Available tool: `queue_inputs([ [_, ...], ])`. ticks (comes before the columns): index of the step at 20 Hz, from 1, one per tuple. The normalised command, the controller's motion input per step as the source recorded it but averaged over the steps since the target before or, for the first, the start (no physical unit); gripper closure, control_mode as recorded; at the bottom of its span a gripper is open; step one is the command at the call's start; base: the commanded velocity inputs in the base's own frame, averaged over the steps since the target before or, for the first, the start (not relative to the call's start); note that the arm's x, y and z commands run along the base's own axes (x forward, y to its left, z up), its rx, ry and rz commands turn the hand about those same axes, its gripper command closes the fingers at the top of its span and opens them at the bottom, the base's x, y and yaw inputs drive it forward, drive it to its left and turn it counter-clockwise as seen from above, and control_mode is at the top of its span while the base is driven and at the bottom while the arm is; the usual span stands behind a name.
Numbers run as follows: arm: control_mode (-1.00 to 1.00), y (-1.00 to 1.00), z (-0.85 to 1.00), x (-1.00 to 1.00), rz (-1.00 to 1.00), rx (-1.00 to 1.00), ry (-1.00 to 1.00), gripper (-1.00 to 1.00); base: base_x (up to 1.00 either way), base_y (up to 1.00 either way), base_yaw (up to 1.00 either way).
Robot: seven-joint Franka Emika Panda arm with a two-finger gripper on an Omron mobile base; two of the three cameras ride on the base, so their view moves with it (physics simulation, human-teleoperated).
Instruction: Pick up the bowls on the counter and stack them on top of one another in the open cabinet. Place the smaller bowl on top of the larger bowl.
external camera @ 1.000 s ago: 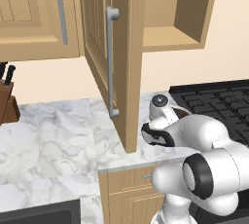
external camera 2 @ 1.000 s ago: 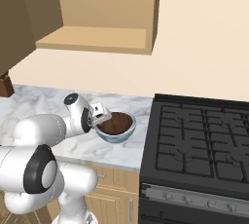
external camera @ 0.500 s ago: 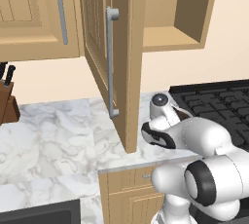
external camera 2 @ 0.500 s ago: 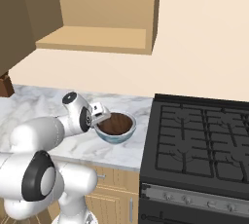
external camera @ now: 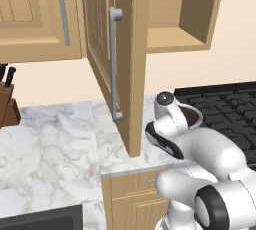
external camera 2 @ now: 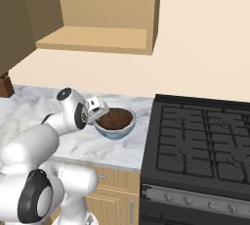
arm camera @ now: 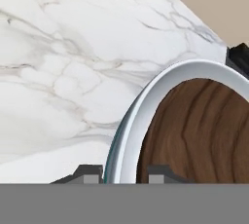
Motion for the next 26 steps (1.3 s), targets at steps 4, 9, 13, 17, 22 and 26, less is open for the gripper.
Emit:
queue_inputs([
  [4, -1.00, 0.00, 0.41, -0.08, 0.06, -0.06, 0.00, 1.00, 0.00, 0.00, 0.00],
  [9, -1.00, 0.00, 0.46, -0.11, 0.06, -0.03, 0.00, 1.00, 0.00, 0.00, 0.00],
  [13, -1.00, 0.00, 0.44, -0.12, 0.09, -0.01, 0.00, 1.00, 0.00, 0.00, 0.00],
  [17, -1.00, 0.00, 0.40, -0.17, 0.10, -0.02, 0.00, 1.00, 0.00, 0.00, 0.00],
  [22, -1.00, 0.00, 0.36, -0.26, 0.10, -0.02, 0.00, 1.00, 0.00, 0.00, 0.00],
  [26, -1.00, 0.00, 0.33, -0.32, 0.10, -0.03, 0.00, 1.00, 0.00, 0.00, 0.00],
])
